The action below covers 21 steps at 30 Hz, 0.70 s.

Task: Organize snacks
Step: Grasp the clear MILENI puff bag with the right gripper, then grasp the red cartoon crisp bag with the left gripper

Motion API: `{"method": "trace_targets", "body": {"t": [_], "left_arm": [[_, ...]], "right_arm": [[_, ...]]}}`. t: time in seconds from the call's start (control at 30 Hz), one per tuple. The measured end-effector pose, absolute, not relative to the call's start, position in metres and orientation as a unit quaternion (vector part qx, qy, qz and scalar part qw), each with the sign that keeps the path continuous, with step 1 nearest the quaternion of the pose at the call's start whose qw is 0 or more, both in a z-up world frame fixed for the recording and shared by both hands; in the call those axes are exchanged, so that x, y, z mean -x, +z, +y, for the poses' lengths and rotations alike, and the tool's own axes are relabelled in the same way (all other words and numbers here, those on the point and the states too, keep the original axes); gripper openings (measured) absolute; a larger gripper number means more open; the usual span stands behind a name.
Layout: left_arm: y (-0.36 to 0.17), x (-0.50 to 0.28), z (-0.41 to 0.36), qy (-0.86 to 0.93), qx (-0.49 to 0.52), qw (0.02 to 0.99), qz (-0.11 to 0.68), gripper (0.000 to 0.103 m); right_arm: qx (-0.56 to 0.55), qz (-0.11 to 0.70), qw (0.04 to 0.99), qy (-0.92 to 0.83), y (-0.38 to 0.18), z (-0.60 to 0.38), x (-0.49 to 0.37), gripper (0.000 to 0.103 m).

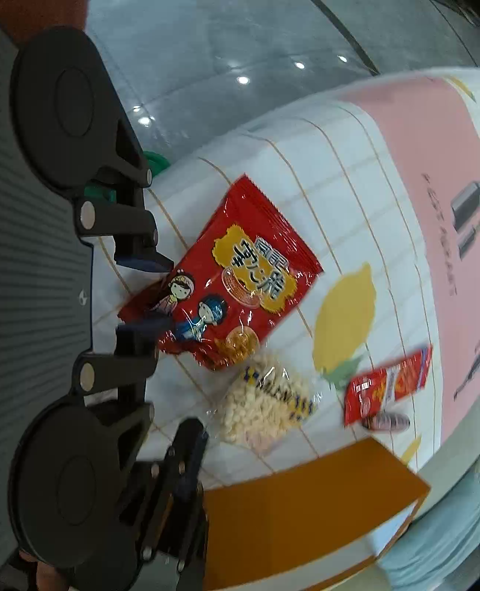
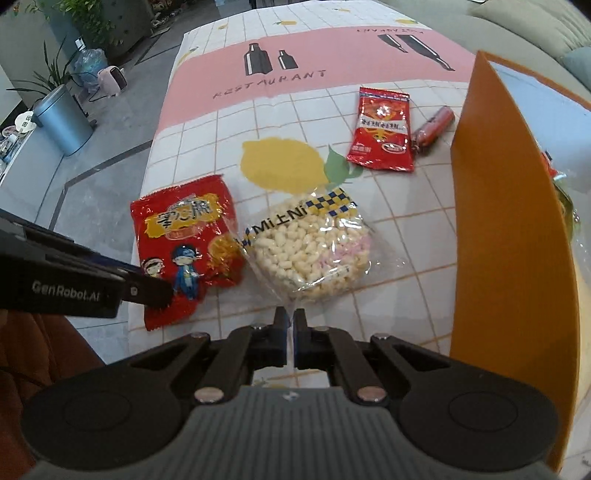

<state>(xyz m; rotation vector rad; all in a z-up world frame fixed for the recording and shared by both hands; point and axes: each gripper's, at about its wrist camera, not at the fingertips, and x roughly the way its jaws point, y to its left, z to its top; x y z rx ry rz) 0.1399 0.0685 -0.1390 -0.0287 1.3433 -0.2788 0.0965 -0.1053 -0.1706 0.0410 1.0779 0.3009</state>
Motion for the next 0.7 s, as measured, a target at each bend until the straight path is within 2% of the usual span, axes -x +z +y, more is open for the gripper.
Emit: {"method": "trace_targets", "body": {"t": [0.03,0.1,0.17,0.23,0.4,0.5,0.57,0.7], "left_arm": [[-0.14,-0.139,0.071,-0.124,0.018,0.775,0.62,0.053],[-0.141,-0.139,0.076,-0.112,0.029,0.779,0.616,0.066],[-0.141,-0.138,0.081,-0.096,0.041,0.786,0.609,0.066],[-0.142,-0.141,0.085,-0.084,0.061,0.79,0.604,0.069],[-0.148,-0.151,0.085,-0.071,0.086,0.794,0.597,0.076],[-0.15,-0.153,0.084,-0.07,0.097,0.794,0.596,0.077],[-0.152,-0.154,0.087,-0.07,0.109,0.793,0.595,0.078],[-0.151,-0.154,0.098,-0.064,0.153,0.792,0.588,0.078]], "right_arm": [[-0.017,0.506,0.851,0.14,-0.169,-0.106,-0.096,0.008],[-0.005,0.49,0.86,0.143,-0.163,-0.108,-0.092,0.019],[0.019,0.464,0.873,0.147,-0.157,-0.105,-0.09,0.052],[0.05,0.442,0.883,0.153,-0.155,-0.1,-0.091,0.062],[0.146,0.428,0.878,0.159,-0.168,-0.084,-0.104,0.065],[0.169,0.436,0.867,0.172,-0.178,-0.079,-0.108,0.065],[0.178,0.426,0.872,0.164,-0.182,-0.077,-0.108,0.074],[0.18,0.427,0.873,0.151,-0.189,-0.076,-0.11,0.078]]}}
